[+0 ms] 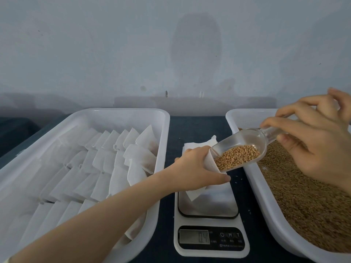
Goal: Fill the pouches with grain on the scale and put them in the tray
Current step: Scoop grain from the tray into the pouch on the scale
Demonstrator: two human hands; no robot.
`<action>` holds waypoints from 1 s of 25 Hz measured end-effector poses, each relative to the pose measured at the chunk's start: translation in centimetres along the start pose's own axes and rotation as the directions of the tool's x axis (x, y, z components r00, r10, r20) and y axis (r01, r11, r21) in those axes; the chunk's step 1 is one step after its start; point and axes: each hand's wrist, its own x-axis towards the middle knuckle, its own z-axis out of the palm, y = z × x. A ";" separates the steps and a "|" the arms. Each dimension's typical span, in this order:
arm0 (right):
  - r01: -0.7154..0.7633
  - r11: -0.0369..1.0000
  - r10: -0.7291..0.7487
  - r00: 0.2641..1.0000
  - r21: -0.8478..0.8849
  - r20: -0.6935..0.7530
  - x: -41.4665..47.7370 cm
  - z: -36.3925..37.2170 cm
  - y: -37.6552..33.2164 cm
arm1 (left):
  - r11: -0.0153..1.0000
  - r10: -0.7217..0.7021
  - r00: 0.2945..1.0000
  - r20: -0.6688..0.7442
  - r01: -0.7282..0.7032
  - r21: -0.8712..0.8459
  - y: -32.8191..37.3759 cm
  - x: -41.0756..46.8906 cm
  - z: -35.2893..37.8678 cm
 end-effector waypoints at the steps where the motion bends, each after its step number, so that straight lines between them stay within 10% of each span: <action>1: 0.003 1.000 -0.003 1.000 -0.002 0.003 0.1 -0.1 -0.1 | 1.000 -0.001 1.000 0.000 0.001 0.001 0.0 0.0 0.0; 25: -0.014 1.000 0.013 0.981 0.006 0.192 1.2 -2.1 0.7 | 0.985 0.123 0.992 0.008 -0.121 -0.123 0.3 0.1 -0.1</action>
